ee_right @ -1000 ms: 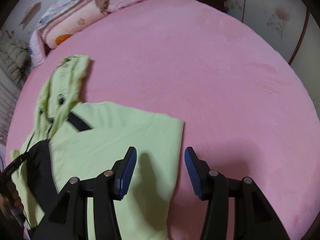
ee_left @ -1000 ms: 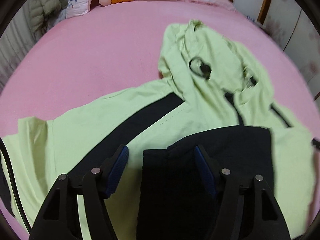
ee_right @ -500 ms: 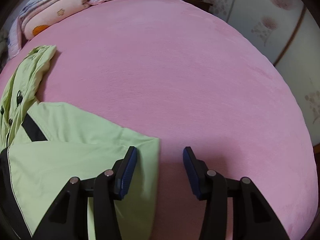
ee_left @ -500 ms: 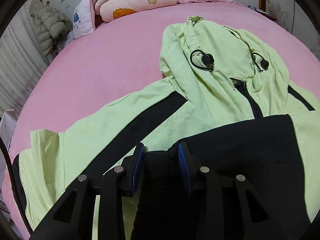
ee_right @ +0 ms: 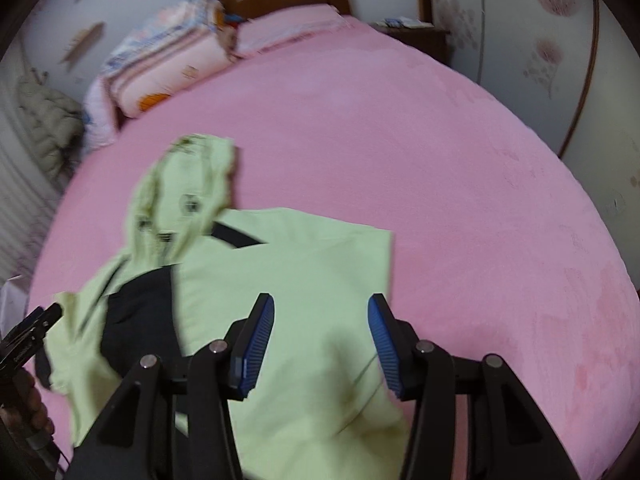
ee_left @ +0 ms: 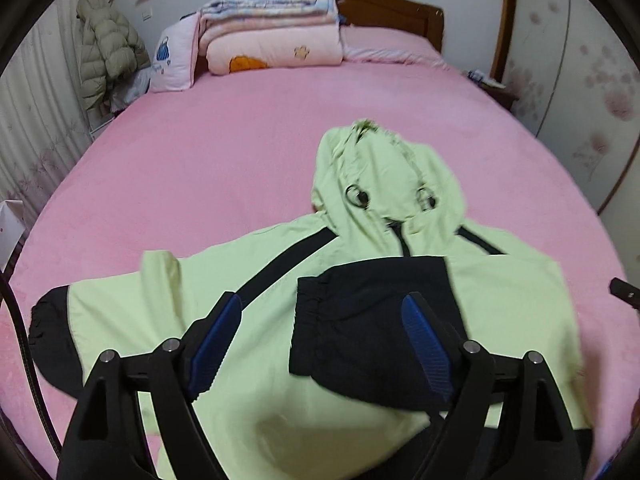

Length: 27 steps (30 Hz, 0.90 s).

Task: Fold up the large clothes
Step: 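Move the left tool toward the other black sleeve cuff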

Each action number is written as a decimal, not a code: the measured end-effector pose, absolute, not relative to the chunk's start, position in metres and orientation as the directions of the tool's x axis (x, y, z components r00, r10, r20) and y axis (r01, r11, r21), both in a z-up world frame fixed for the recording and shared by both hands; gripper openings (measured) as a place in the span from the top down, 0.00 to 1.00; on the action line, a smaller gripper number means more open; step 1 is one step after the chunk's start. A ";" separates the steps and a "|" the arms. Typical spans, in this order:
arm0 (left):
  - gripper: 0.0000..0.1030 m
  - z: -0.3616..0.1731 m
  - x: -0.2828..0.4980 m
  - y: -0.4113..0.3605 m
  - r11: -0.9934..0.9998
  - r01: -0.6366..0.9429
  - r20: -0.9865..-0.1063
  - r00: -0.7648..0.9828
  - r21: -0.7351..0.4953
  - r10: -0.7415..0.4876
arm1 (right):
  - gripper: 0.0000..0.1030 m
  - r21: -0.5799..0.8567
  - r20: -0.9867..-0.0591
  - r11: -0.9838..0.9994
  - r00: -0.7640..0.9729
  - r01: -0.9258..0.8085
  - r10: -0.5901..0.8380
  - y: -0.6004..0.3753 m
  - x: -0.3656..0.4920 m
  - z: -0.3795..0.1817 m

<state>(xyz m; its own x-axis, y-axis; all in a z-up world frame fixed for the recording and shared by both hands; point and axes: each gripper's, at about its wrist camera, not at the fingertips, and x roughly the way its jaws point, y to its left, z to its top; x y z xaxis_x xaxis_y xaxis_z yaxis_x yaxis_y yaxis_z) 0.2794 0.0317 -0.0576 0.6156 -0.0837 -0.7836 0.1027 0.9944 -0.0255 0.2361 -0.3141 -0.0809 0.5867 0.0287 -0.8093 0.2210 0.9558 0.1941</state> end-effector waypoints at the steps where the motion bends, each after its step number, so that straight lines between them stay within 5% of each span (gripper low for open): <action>1: 0.19 -0.048 0.273 0.032 0.994 0.105 -0.780 0.620 -0.033 -0.092 | 0.52 0.194 -0.802 0.958 0.597 0.210 0.032 -0.306 0.228 -0.072; 16: 0.09 0.058 0.136 0.069 0.991 0.130 -0.660 0.742 -0.031 -0.118 | 0.52 0.168 -0.738 0.985 0.666 0.032 0.104 -0.201 0.136 0.008; 27: 0.04 0.065 0.079 0.158 0.990 0.099 -0.603 0.786 -0.101 -0.140 | 0.52 0.151 -0.677 0.982 0.711 -0.117 0.189 -0.106 0.104 0.034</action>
<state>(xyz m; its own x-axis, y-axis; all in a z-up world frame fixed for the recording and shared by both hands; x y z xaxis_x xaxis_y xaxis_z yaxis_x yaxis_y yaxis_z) 0.0791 0.1577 0.0654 0.7857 -0.1397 -0.6027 0.0986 0.9900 -0.1009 0.1041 -0.1060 0.0336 0.7113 0.1888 -0.6770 -0.1169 0.9816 0.1508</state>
